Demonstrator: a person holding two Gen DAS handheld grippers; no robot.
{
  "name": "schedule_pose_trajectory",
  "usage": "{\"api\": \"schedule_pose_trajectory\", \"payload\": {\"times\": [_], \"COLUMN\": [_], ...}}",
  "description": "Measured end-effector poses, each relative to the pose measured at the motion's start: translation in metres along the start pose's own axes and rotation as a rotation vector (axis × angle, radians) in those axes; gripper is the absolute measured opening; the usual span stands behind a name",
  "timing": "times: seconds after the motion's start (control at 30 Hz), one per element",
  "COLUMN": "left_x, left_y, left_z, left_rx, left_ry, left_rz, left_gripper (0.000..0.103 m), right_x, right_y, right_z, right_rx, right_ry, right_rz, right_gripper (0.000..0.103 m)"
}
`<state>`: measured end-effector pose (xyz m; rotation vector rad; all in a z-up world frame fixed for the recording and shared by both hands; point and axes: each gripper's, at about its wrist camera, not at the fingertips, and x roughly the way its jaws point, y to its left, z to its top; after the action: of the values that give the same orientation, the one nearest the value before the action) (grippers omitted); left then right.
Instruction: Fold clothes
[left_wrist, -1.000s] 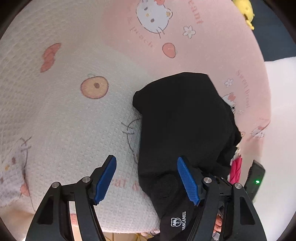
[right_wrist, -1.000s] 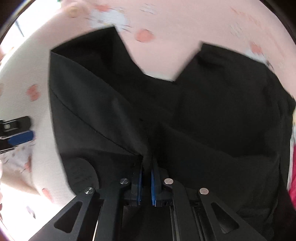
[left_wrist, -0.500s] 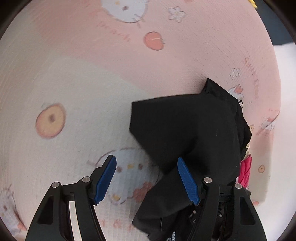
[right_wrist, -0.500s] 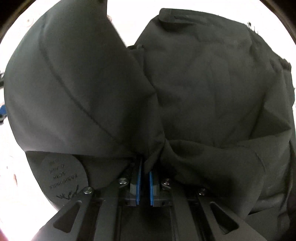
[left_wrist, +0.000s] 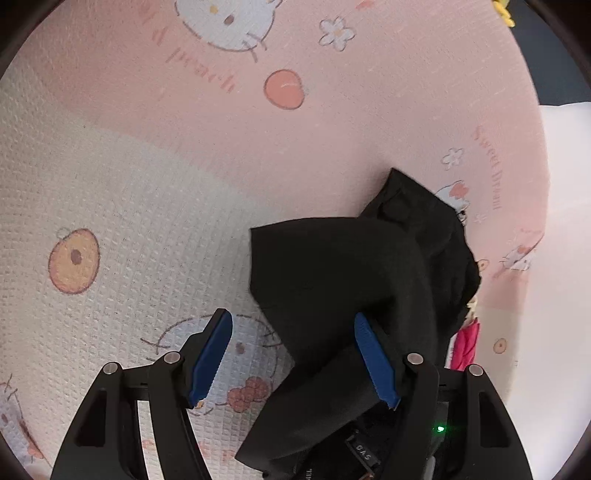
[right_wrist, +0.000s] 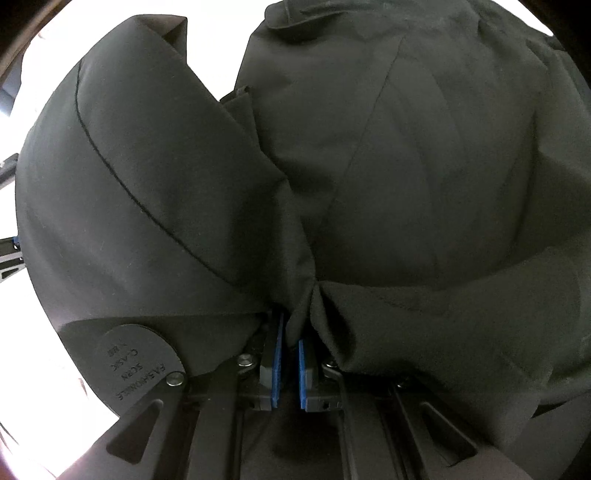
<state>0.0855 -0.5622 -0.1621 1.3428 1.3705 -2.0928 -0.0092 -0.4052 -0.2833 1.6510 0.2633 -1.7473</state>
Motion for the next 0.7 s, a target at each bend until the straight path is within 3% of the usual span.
{"api": "schedule_pose_trajectory", "payload": {"times": [0.43,0.53,0.67,0.7], "left_x": [-0.009,-0.014,-0.007,-0.005], "left_y": [-0.003,0.001,0.012,0.014], "left_z": [0.008,0.009,0.018,0.018], "left_rx": [-0.090,-0.104,-0.159,-0.173], "left_ry": [0.000,-0.014,0.000,0.006], "left_rz": [-0.132,-0.126,-0.116,-0.124], "left_gripper": [0.067,0.067,0.067,0.067], "right_x": [-0.019,-0.033,-0.074,-0.089], "right_y": [-0.005,-0.002,0.016,0.023], "right_z": [-0.006,-0.006,-0.002,0.001], "right_rx": [0.024,0.028,-0.027,-0.050], "right_ry": [0.012,0.036,0.000,-0.029], "right_rz": [0.081,0.072,0.040,0.028], "right_gripper": [0.002,0.012,0.055,0.059]}}
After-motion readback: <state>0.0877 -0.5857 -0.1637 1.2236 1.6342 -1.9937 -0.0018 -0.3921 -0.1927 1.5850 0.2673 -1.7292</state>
